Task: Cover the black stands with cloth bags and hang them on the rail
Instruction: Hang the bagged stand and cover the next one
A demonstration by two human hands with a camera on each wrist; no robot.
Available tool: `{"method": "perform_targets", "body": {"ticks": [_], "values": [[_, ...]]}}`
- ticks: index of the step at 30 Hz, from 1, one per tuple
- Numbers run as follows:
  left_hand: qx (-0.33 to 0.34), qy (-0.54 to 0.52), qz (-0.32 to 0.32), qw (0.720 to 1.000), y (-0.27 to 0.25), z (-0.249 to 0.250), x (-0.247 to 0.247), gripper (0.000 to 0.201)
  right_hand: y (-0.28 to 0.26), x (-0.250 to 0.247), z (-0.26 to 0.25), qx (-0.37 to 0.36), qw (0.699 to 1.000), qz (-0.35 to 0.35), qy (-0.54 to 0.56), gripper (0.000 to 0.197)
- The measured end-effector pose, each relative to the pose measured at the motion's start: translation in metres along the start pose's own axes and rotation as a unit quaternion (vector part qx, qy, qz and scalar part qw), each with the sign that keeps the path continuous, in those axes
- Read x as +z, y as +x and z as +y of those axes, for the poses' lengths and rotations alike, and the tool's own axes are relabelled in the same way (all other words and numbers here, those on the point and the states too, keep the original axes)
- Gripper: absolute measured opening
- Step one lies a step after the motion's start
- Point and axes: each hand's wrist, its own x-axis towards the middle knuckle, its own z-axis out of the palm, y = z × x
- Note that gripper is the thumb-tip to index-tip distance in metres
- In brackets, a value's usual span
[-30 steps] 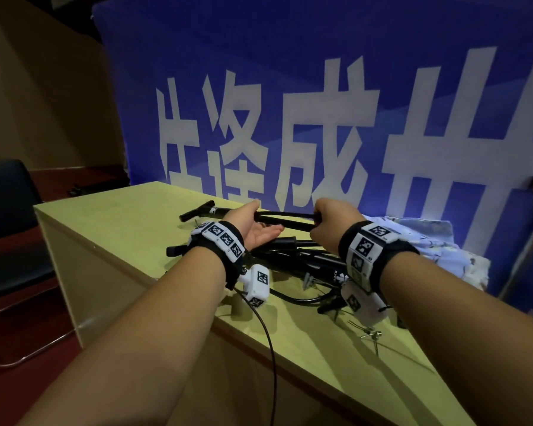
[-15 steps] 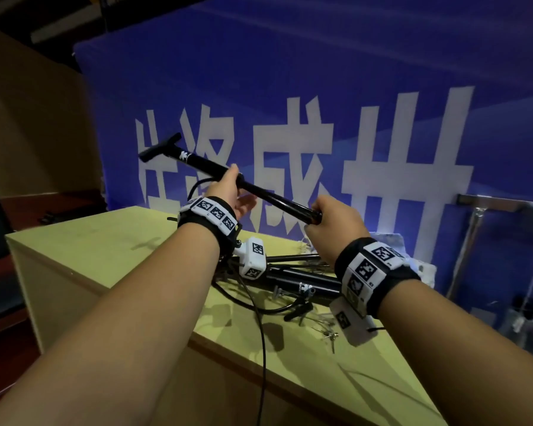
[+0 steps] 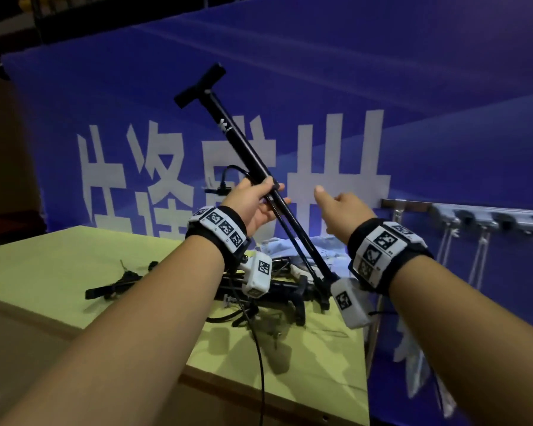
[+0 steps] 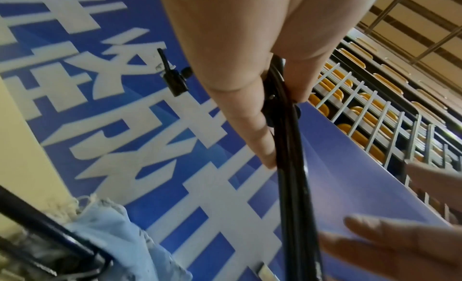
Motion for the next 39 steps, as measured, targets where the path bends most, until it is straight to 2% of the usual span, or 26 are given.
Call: {"method": "perform_targets", "body": {"ticks": [3,7,13,18,21,23,27,31,35,39], "values": [[-0.018,0.013,-0.060,0.998,-0.010,-0.019,0.032,0.028,0.002,-0.030,0.005,0.005,1.000,0.009,-0.009,0.057],[-0.044,0.008,-0.142,0.989,-0.025,-0.049,0.070,0.034,0.004,-0.060,0.015,-0.017,1.000,0.013,-0.002,0.062],[-0.096,0.008,-0.236,0.967,-0.045,-0.098,0.114,0.047,0.004,-0.087,0.047,-0.036,0.996,0.017,0.074,0.065],[-0.127,0.048,-0.285,0.949,-0.060,-0.136,0.147,0.048,0.007,-0.097,0.076,-0.051,0.986,0.076,0.137,0.025],[-0.141,0.098,-0.285,0.943,-0.064,-0.160,0.161,0.036,0.007,-0.102,0.096,-0.041,0.970,0.099,0.216,0.021],[-0.161,0.109,-0.279,0.940,-0.064,-0.178,0.168,0.036,0.005,-0.106,0.112,-0.033,0.965,0.101,0.240,0.020],[-0.160,0.192,-0.278,0.928,-0.060,-0.206,0.173,0.022,0.005,-0.111,0.149,-0.011,0.967,0.126,0.220,0.024],[-0.144,0.263,-0.290,0.909,-0.056,-0.227,0.178,0.019,0.007,-0.111,0.188,0.006,0.966,0.151,0.210,0.037],[-0.158,0.263,-0.287,0.907,-0.054,-0.249,0.193,0.005,0.011,-0.112,0.223,-0.004,0.963,0.179,0.204,0.032],[-0.194,0.214,-0.263,0.920,-0.053,-0.263,0.210,0.008,0.015,-0.117,0.245,0.001,0.955,0.217,0.200,0.029]]}}
